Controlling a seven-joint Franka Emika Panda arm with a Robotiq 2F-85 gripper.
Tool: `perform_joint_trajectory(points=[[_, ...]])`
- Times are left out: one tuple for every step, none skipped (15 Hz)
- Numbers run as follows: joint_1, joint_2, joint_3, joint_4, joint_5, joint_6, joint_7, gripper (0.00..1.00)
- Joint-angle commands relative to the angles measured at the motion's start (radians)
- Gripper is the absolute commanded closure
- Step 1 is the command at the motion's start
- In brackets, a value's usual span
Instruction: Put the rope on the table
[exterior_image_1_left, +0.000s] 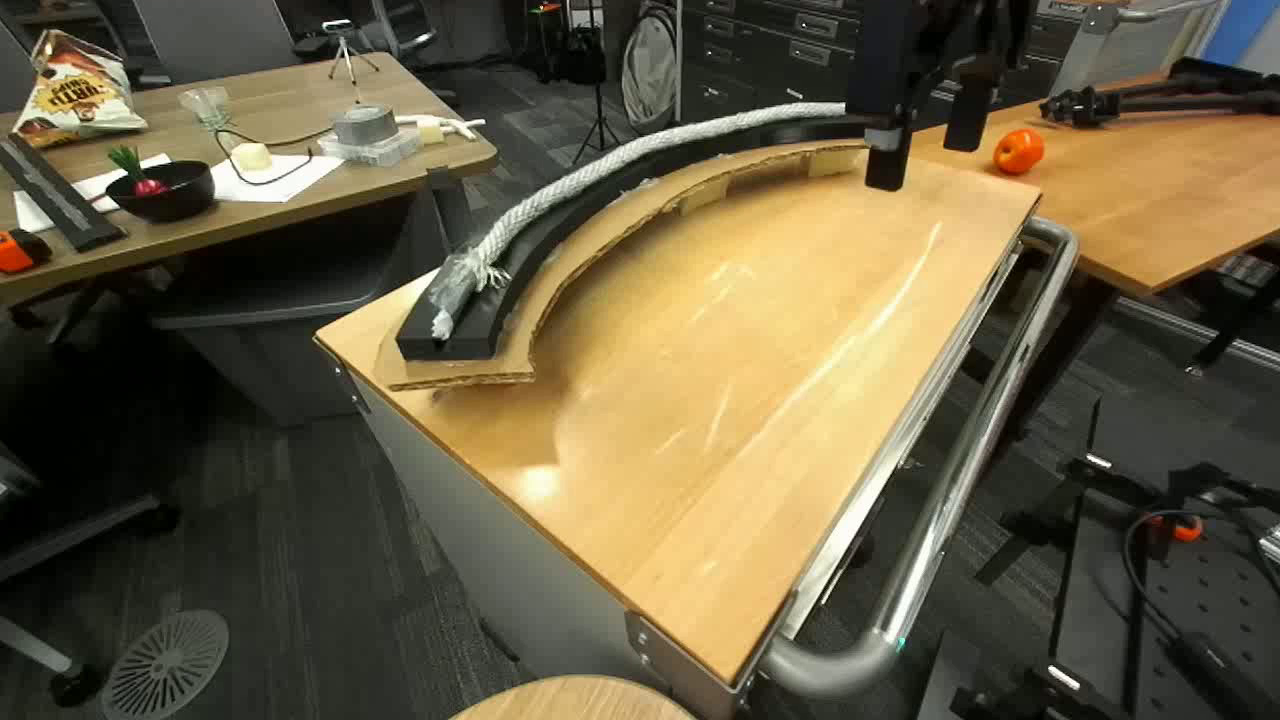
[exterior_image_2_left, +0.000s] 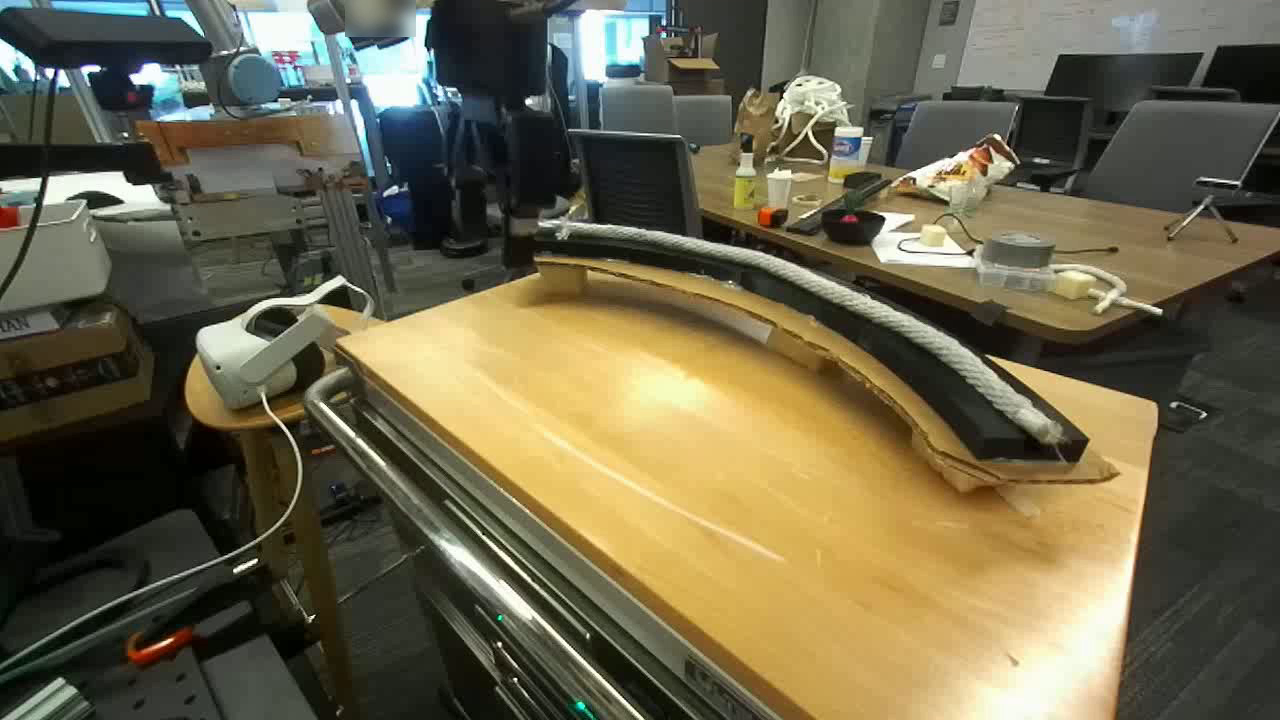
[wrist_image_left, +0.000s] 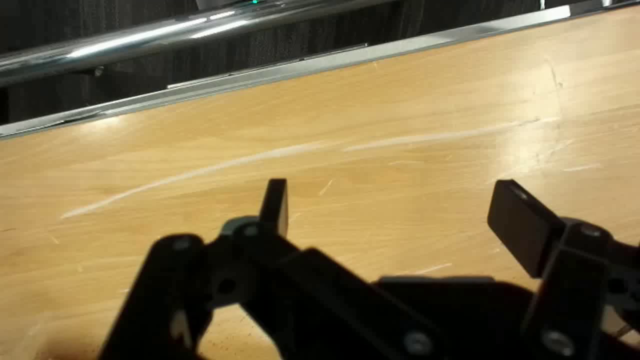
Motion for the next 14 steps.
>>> perform_joint_trajectory(points=[[0.006, 0.001, -0.006, 0.004, -0.001, -0.001, 0.001, 0.00], [0.006, 0.001, -0.006, 0.008, -0.001, -0.001, 0.001, 0.00], [0.006, -0.001, -0.006, 0.011, -0.001, -0.001, 0.001, 0.00], [0.006, -0.001, -0.006, 0.013, -0.001, -0.001, 0.001, 0.00], [0.006, -0.001, -0.006, 0.013, -0.001, -0.001, 0.001, 0.00], [0.006, 0.001, -0.006, 0.011, -0.001, -0.001, 0.001, 0.00], [0.006, 0.002, -0.006, 0.009, -0.001, -0.001, 0.001, 0.00], [0.006, 0.003, -0.006, 0.009, -0.001, -0.001, 0.001, 0.00], [0.015, 0.003, 0.005, 0.031, -0.031, -0.012, -0.027, 0.00], [0.025, -0.002, 0.017, 0.047, -0.073, -0.028, -0.073, 0.00], [0.036, -0.020, 0.027, 0.061, -0.092, -0.059, -0.086, 0.00], [0.047, -0.034, 0.036, 0.075, -0.111, -0.089, -0.109, 0.00], [0.063, -0.036, 0.054, 0.119, -0.136, -0.140, -0.112, 0.00], [0.082, -0.037, 0.073, 0.161, -0.152, -0.183, -0.123, 0.00]])
